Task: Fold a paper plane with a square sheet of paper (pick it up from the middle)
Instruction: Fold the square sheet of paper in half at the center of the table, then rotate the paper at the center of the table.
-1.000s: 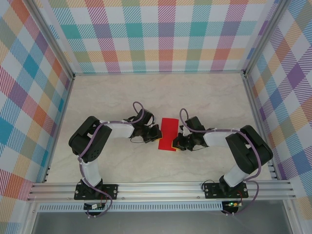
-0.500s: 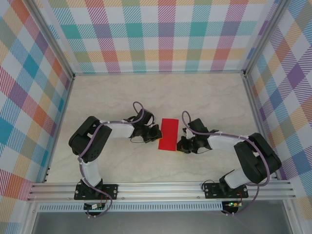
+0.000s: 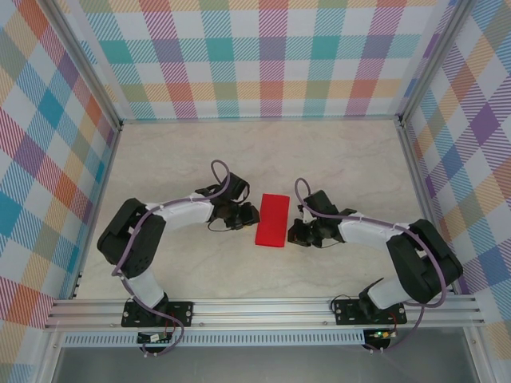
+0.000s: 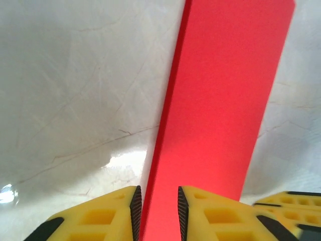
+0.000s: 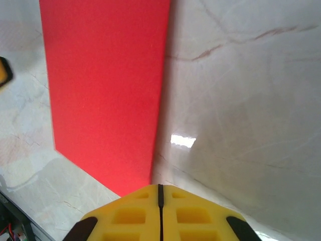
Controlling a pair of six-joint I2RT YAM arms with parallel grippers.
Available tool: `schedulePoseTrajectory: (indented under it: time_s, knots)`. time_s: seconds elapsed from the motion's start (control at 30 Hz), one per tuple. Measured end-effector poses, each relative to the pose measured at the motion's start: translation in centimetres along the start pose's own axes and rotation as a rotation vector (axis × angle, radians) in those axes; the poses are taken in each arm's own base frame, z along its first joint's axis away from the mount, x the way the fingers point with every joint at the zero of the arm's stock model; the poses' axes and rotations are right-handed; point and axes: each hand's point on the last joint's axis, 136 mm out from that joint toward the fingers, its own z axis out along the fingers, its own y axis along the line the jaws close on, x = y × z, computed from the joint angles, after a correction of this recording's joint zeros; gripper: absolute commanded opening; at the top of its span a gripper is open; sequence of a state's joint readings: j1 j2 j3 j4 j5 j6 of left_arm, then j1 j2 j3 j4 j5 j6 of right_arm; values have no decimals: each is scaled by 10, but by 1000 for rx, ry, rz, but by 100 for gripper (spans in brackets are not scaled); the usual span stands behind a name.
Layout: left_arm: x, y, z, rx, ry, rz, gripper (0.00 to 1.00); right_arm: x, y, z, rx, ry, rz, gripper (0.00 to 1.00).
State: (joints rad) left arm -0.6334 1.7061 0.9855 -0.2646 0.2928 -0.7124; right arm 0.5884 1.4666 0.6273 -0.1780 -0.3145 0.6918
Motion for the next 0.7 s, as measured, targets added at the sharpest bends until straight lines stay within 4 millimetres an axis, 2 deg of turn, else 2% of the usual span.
schedulePoseTrajectory:
  time_s: [0.23, 0.43, 0.5, 0.57, 0.63, 0.7]
  knots:
    - [-7, 3, -19, -22, -71, 3, 32, 2, 4, 8, 51, 2, 0, 10]
    - [-1, 29, -26, -86, -110, -35, 40, -3, -5, -3, 141, -63, 22, 27]
    - [1, 35, -29, -102, -126, -46, 42, -7, -4, -6, 156, -78, 24, 29]
    - [1, 41, -33, -117, -143, -56, 44, -11, -2, -7, 165, -85, 25, 29]
    - [1, 45, -36, -125, -158, -67, 45, -13, -1, -3, 181, -81, 26, 19]
    - [3, 50, -38, -136, -167, -73, 45, -12, -3, 3, 205, -67, 27, 15]
